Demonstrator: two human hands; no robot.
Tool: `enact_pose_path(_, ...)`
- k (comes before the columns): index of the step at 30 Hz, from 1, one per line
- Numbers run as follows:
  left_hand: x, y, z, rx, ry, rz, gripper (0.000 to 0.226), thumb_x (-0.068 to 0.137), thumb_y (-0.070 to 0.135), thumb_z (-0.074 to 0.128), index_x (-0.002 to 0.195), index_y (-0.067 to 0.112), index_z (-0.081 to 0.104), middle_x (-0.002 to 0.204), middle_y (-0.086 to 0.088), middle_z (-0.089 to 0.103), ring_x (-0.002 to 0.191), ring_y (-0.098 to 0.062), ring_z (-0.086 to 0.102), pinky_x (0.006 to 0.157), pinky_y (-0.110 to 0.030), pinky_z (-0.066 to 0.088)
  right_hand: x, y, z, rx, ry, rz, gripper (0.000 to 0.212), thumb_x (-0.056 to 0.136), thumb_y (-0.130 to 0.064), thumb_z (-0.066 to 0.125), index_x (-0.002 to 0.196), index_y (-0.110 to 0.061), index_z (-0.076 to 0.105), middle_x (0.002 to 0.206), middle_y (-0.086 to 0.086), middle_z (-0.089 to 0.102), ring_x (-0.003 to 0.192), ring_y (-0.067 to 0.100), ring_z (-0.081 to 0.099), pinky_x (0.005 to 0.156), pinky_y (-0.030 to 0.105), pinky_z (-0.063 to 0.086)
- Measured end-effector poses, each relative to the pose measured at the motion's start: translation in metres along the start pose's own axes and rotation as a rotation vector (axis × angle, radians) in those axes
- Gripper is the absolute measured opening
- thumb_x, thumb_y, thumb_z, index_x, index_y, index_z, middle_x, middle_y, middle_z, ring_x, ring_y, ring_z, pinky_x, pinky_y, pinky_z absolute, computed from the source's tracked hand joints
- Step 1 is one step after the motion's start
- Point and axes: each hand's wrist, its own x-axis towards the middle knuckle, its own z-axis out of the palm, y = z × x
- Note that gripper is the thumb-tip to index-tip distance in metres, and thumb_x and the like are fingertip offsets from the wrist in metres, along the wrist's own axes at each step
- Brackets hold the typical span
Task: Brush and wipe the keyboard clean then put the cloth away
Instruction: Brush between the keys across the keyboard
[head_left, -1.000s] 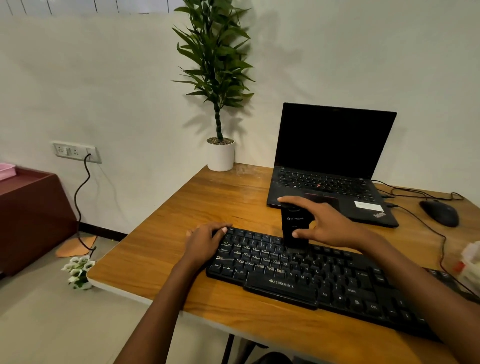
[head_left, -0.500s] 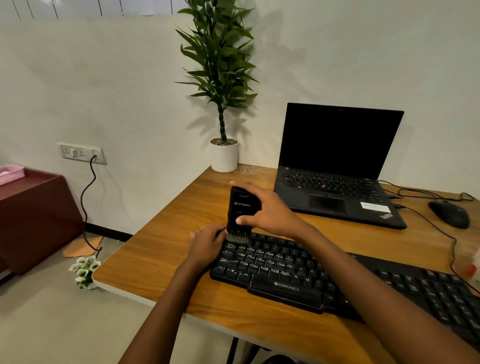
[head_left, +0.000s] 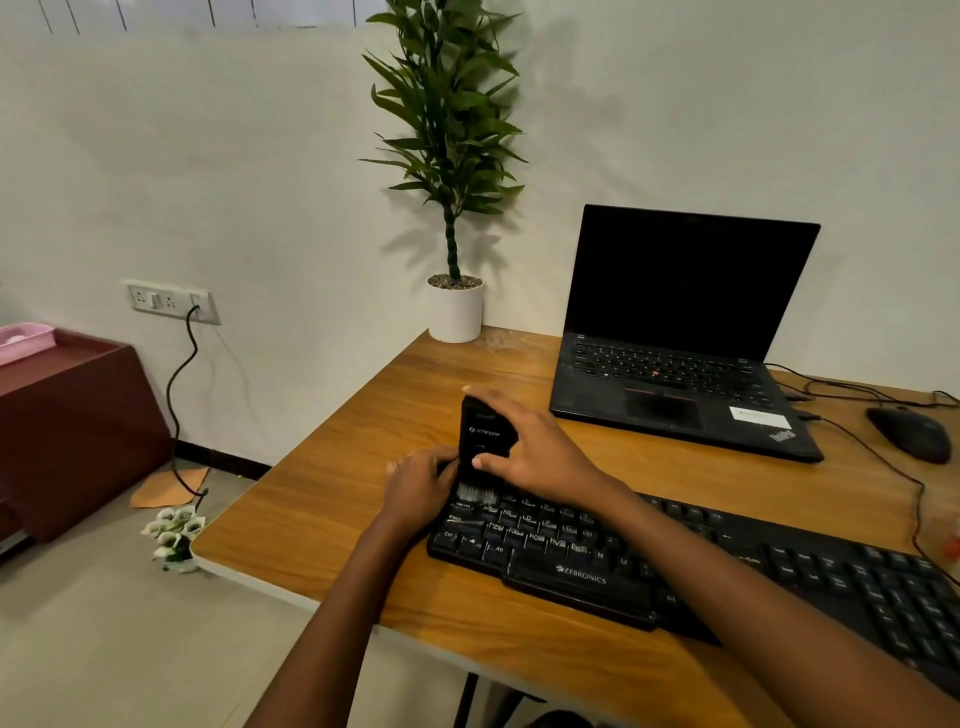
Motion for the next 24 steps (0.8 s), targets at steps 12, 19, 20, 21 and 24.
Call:
enact_pose_path(12, -0.001, 0.005, -0.002, 0.101, 0.020, 0.036, 0.023, 0.097, 0.029, 0.049, 0.109, 0.032, 0.069, 0.111, 0.008, 0.069, 0.110, -0.014, 0.057, 0.099, -0.035, 0.022, -0.016, 0.002, -0.011, -0.019, -0.018, 0.000, 0.075, 0.080, -0.016, 0.070, 0.141, -0.035, 0.032, 0.133, -0.004, 0.051, 0.089, 0.004, 0.059, 0.074, 0.019, 0.051)
enact_pose_path(19, -0.001, 0.003, -0.002, 0.080, 0.028, 0.025, 0.025, 0.096, 0.022, 0.049, 0.086, 0.036, 0.066, 0.098, 0.004, 0.072, 0.097, -0.017, 0.062, 0.101, -0.038, 0.028, -0.006, 0.000, 0.003, 0.021, 0.019, -0.021, 0.075, 0.079, -0.014, 0.071, 0.142, -0.031, 0.032, 0.135, 0.002, 0.051, 0.105, 0.017, 0.058, 0.080, 0.011, 0.049)
enact_pose_path(20, -0.002, 0.005, -0.002, 0.076, 0.027, 0.032, 0.022, 0.097, 0.024, 0.049, 0.097, 0.033, 0.069, 0.103, 0.004, 0.071, 0.100, -0.016, 0.062, 0.102, -0.039, 0.029, -0.005, 0.003, -0.001, 0.021, 0.034, 0.001, 0.075, 0.079, -0.015, 0.071, 0.142, -0.030, 0.033, 0.135, 0.001, 0.051, 0.106, 0.016, 0.058, 0.079, 0.006, 0.046)
enact_pose_path(21, -0.002, 0.005, -0.002, 0.078, 0.024, 0.041, 0.023, 0.097, 0.025, 0.049, 0.104, 0.031, 0.069, 0.106, 0.005, 0.071, 0.102, -0.015, 0.061, 0.103, -0.040, 0.029, -0.004, 0.004, -0.003, 0.010, 0.045, 0.009, 0.075, 0.080, -0.016, 0.071, 0.142, -0.031, 0.033, 0.135, 0.002, 0.052, 0.106, 0.017, 0.059, 0.079, 0.008, 0.046)
enact_pose_path(24, -0.002, 0.004, -0.001, 0.083, 0.023, 0.038, 0.022, 0.096, 0.021, 0.049, 0.090, 0.033, 0.066, 0.100, 0.003, 0.071, 0.099, -0.018, 0.061, 0.094, -0.031, 0.025, -0.005, -0.002, 0.000, 0.022, 0.016, -0.027, 0.075, 0.079, -0.015, 0.071, 0.141, -0.032, 0.033, 0.134, 0.002, 0.052, 0.104, 0.016, 0.059, 0.082, 0.026, 0.053)
